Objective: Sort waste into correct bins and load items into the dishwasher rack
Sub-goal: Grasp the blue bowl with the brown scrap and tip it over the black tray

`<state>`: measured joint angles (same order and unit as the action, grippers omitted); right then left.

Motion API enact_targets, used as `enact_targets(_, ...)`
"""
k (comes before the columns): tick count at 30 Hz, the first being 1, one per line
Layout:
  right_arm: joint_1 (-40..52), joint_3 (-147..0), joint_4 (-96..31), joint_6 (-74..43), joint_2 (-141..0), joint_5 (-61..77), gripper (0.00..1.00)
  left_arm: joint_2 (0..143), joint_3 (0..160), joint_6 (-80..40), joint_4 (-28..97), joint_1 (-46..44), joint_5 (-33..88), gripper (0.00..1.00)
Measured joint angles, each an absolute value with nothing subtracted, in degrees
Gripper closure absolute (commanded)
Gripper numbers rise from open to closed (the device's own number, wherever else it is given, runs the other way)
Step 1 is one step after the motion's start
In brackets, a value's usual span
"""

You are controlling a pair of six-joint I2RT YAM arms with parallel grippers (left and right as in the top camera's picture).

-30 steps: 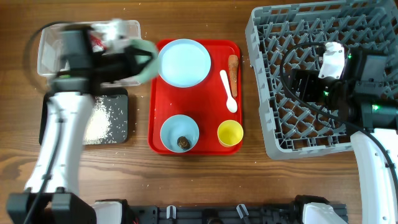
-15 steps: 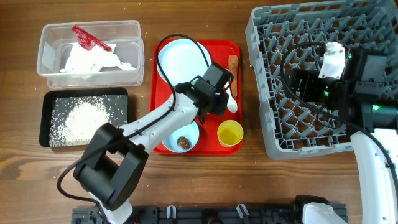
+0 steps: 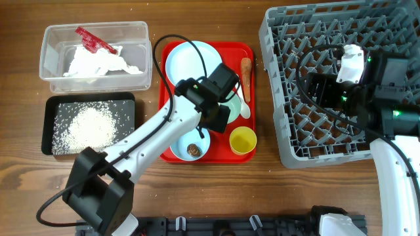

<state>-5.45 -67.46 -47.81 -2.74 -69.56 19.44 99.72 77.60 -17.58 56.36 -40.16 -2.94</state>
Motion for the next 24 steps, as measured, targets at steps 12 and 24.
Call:
enact_targets(12,-5.5,-67.5,-47.8,-2.7,-69.6,19.4,0.00,99.9,65.1,-20.9,47.5,-42.8,-2.3,0.71)
enact_targets(24,-5.5,-67.5,-49.2,-2.8,-69.6,19.4,0.00,105.0,66.5,-22.6,50.4,-43.8,-3.2,0.96)
